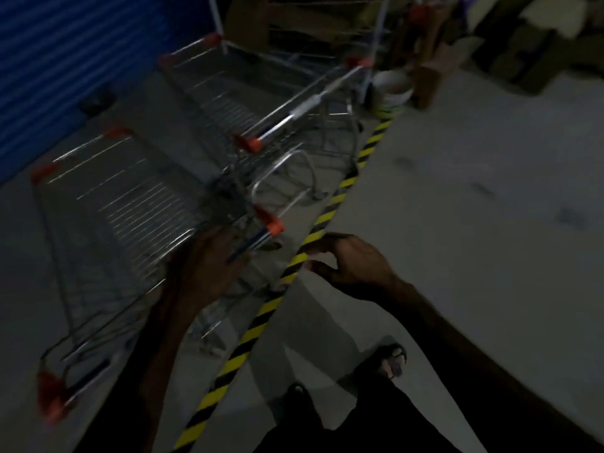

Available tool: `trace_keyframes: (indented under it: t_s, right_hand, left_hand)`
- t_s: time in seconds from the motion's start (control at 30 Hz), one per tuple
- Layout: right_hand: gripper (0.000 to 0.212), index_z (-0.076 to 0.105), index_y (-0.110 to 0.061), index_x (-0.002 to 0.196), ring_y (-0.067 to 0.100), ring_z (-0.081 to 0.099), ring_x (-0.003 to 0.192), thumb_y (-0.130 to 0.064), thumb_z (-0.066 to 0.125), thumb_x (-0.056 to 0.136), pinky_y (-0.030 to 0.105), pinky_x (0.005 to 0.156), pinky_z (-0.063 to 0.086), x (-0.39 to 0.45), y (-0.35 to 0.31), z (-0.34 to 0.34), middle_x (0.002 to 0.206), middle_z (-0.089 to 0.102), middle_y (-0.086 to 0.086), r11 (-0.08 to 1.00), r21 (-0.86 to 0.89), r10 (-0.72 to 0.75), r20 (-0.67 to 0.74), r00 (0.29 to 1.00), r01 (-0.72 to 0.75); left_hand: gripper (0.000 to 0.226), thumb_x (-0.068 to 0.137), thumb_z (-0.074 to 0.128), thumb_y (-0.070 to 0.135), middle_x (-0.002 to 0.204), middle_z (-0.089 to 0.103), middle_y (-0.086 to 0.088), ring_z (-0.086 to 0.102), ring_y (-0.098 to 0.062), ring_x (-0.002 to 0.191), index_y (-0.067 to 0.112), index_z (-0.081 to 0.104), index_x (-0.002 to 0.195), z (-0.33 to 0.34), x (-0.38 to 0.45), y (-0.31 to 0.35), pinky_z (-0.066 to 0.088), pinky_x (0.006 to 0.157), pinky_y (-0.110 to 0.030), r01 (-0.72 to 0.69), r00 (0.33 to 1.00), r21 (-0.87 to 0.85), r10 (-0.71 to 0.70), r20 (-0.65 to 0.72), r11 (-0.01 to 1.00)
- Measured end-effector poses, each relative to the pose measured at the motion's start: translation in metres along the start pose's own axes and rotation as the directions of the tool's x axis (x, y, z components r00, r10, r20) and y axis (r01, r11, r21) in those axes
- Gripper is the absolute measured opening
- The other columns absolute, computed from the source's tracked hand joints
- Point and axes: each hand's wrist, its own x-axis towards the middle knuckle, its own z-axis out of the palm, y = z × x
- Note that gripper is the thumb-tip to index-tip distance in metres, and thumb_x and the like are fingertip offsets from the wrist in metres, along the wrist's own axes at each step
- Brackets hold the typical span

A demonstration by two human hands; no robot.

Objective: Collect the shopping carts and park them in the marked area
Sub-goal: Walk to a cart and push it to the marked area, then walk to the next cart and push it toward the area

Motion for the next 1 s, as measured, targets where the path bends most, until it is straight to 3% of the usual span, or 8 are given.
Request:
trace_keyframes:
  t_s: [0.07,0.17,0.27,0.37,0.5,0.63,0.77,1.0]
  right_hand:
    - [0.037,0.07,-0.026,0.127,0.016,0.066,0.113,-0.052,0.059,0.103,0.038,0.091,0.056,-0.036,0.031,-0.017,0.126,0.07,-0.006,0.987,0.069,0.151,-0.085,0.985,-0.146]
    - [0.042,0.071,-0.026,0.126,0.012,0.068,0.107,-0.057,0.055,0.103,0.037,0.088,0.058,-0.095,0.078,-0.042,0.121,0.073,-0.008,0.921,0.162,0.381,-0.188,0.905,-0.354]
    - [0.042,0.071,-0.027,0.128,0.011,0.069,0.107,-0.057,0.057,0.102,0.038,0.09,0.059,-0.156,0.128,-0.061,0.12,0.074,-0.008,0.818,0.259,0.573,-0.272,0.774,-0.514]
    - [0.043,0.07,-0.029,0.128,0.009,0.07,0.107,-0.059,0.057,0.1,0.038,0.091,0.059,-0.209,0.175,-0.078,0.118,0.075,-0.01,0.716,0.355,0.697,-0.329,0.637,-0.601]
    - [0.038,0.071,-0.028,0.127,0.011,0.071,0.104,-0.053,0.061,0.1,0.036,0.088,0.058,-0.264,0.238,-0.11,0.114,0.076,-0.01,0.605,0.431,0.795,-0.374,0.478,-0.669]
    - [0.035,0.07,-0.03,0.125,0.011,0.071,0.102,-0.053,0.063,0.099,0.038,0.086,0.059,-0.309,0.301,-0.139,0.111,0.075,-0.012,0.512,0.505,0.854,-0.39,0.345,-0.695]
    - [0.035,0.069,-0.029,0.127,0.014,0.071,0.105,-0.051,0.065,0.099,0.037,0.088,0.057,-0.353,0.362,-0.171,0.113,0.076,-0.01,0.435,0.528,0.886,-0.395,0.242,-0.729]
    - [0.038,0.065,-0.032,0.131,0.012,0.07,0.106,-0.052,0.064,0.098,0.039,0.088,0.058,-0.408,0.438,-0.228,0.113,0.075,-0.012,0.322,0.578,0.904,-0.422,0.063,-0.749]
  left_hand:
    - [0.027,0.09,0.08,0.048,0.101,0.072,-0.002,0.069,-0.031,0.091,0.025,0.073,0.102,0.017,0.032,0.052,0.057,0.074,-0.042,-0.117,0.992,-0.052,0.119,0.034,0.992]
    - [0.035,0.09,0.069,0.056,0.095,0.07,-0.002,0.068,-0.03,0.09,0.022,0.071,0.098,0.049,0.065,0.131,0.058,0.074,-0.042,-0.277,0.949,-0.11,0.29,0.125,0.954]
    - [0.031,0.095,0.074,0.052,0.093,0.064,0.005,0.064,-0.024,0.089,0.025,0.071,0.108,0.079,0.081,0.209,0.047,0.069,-0.032,-0.429,0.877,-0.09,0.438,0.196,0.899]
    - [0.037,0.094,0.068,0.058,0.097,0.065,0.007,0.064,-0.02,0.09,0.028,0.07,0.116,0.111,0.092,0.28,0.054,0.071,-0.035,-0.507,0.812,-0.164,0.533,0.24,0.846]
    - [0.041,0.09,0.063,0.064,0.098,0.06,0.016,0.064,-0.014,0.093,0.036,0.063,0.12,0.155,0.118,0.366,0.058,0.079,-0.037,-0.594,0.736,-0.187,0.623,0.265,0.782]
    - [0.045,0.088,0.064,0.062,0.095,0.055,0.017,0.064,-0.014,0.089,0.03,0.069,0.12,0.186,0.15,0.457,0.057,0.079,-0.033,-0.67,0.669,-0.209,0.701,0.247,0.713]
    - [0.05,0.088,0.06,0.063,0.097,0.063,0.008,0.062,-0.019,0.086,0.026,0.069,0.121,0.215,0.184,0.548,0.054,0.078,-0.034,-0.734,0.597,-0.2,0.757,0.266,0.649]
    - [0.04,0.096,0.074,0.05,0.103,0.066,0.006,0.063,-0.019,0.091,0.026,0.069,0.127,0.259,0.229,0.675,0.045,0.074,-0.03,-0.796,0.498,-0.226,0.82,0.283,0.561]
